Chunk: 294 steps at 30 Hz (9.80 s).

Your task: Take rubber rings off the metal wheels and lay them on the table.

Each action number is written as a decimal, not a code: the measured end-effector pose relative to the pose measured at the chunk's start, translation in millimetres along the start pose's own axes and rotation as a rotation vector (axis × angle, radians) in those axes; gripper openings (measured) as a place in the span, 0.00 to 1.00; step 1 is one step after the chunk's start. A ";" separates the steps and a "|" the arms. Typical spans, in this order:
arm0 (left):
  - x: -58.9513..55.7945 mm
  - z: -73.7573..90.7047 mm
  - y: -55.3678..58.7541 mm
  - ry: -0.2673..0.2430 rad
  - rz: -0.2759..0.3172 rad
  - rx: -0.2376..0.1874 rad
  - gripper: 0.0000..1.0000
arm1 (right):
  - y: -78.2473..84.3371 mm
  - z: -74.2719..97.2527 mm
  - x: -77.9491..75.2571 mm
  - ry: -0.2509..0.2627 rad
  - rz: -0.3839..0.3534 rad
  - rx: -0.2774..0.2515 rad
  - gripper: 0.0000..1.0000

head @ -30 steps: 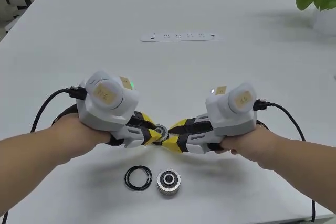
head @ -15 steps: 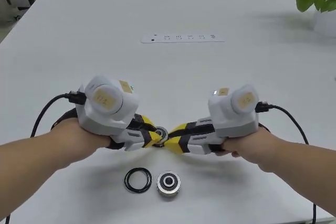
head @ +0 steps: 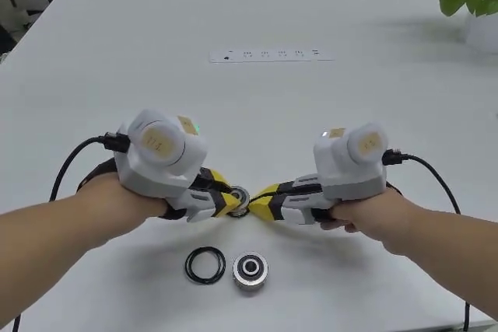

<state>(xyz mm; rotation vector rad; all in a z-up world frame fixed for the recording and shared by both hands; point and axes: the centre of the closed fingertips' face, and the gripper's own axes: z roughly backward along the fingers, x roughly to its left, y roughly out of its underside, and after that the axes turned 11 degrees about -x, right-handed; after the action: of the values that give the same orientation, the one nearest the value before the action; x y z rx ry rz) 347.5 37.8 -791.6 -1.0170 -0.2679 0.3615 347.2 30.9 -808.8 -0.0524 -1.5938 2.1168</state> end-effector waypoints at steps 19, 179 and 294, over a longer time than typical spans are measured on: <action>1.9 0.5 1.2 -0.028 -0.001 0.007 0.13 | -2.4 3.2 -4.8 0.035 -0.176 -0.053 0.00; -16.9 56.3 -23.5 -0.010 0.041 -0.114 0.57 | -46.8 7.7 24.5 -0.009 -0.224 -0.162 0.00; -52.0 118.2 5.3 0.000 0.024 -0.097 0.77 | -14.6 -0.6 100.3 -0.187 -0.238 -0.013 0.00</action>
<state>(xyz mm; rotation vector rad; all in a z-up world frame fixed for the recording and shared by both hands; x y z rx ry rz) 254.3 110.5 -739.5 -1.1169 -0.2750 0.3731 264.2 74.4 -770.2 0.3241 -1.6282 1.9726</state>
